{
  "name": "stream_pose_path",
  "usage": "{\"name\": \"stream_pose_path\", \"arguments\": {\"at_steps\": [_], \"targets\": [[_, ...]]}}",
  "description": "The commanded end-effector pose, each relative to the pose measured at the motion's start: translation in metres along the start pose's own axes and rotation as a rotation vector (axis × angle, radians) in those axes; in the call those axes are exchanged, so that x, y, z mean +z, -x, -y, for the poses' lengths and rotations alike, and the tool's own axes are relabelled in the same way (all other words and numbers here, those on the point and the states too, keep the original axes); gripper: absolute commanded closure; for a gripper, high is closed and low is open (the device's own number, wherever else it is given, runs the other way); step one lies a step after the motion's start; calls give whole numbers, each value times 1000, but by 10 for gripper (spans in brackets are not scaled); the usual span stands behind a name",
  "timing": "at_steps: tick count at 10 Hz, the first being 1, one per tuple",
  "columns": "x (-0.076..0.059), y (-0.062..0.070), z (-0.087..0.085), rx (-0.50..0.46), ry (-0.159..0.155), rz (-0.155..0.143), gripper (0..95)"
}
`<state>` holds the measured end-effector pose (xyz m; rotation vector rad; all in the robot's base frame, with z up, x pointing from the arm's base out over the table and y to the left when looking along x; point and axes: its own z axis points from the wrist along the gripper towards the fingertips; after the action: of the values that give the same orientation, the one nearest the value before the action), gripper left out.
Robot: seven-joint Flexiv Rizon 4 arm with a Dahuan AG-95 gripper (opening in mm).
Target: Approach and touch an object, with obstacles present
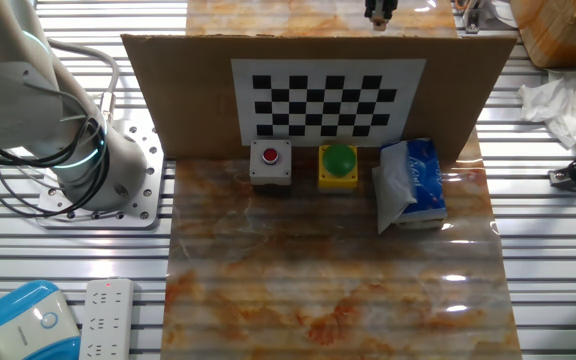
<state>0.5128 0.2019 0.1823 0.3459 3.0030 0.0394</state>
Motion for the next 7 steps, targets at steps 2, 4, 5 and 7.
{"name": "stream_pose_path", "arguments": {"at_steps": [2, 4, 5, 7], "targets": [[0, 1, -1, -14, 0, 21, 950], [0, 1, -1, -18, 5, 15, 950], [0, 1, -1, -21, 10, 7, 950], [0, 1, -1, -25, 23, -23, 950]]}}
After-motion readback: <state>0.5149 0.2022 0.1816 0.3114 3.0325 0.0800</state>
